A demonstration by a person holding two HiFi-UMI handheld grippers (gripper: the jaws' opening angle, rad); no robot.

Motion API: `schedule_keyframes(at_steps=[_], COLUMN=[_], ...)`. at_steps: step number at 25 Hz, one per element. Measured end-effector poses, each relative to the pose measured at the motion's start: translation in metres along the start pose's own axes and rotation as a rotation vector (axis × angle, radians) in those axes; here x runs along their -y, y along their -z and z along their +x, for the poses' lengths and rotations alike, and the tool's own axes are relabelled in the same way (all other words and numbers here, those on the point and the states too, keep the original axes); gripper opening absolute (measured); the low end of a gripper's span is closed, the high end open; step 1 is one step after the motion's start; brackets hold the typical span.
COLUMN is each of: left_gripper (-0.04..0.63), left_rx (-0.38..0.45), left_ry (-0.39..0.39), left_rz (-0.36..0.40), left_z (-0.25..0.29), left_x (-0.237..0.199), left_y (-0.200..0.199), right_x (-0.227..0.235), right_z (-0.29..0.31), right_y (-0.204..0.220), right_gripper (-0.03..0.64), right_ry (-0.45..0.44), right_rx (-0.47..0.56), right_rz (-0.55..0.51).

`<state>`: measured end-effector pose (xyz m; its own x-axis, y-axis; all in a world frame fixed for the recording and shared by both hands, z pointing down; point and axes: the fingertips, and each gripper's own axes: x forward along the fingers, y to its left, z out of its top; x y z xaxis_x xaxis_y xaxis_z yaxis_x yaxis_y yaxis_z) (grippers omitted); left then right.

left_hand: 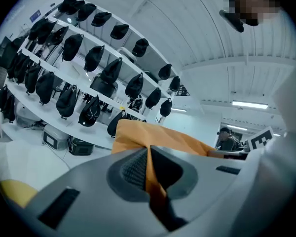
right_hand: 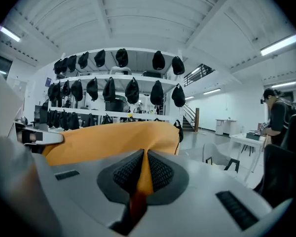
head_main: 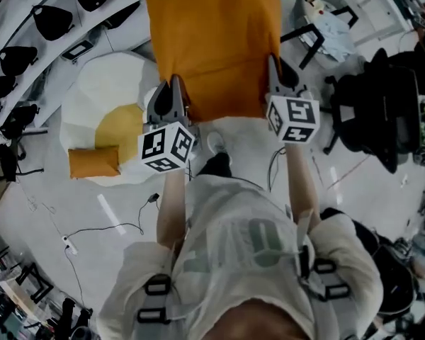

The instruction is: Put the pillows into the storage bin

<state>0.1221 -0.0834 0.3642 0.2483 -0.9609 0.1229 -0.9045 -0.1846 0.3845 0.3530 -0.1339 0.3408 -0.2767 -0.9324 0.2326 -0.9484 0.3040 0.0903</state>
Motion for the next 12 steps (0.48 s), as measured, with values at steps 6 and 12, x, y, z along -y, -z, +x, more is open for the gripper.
schedule_keyframes(at_steps=[6,12], left_gripper=[0.011,0.011], left_rx=[-0.004,-0.011], left_ry=[-0.044,-0.081], left_rz=[-0.047,-0.053], left_z=[0.047,0.074], left_x=[0.009,0.011], left_y=[0.003,0.002], right_x=[0.033,0.049], right_z=[0.05,0.084], right_y=[-0.007,-0.007], right_gripper=[0.012,0.012], right_ry=[-0.051,-0.092], right_rx=[-0.033,-0.05], right_rz=[-0.049,-0.061])
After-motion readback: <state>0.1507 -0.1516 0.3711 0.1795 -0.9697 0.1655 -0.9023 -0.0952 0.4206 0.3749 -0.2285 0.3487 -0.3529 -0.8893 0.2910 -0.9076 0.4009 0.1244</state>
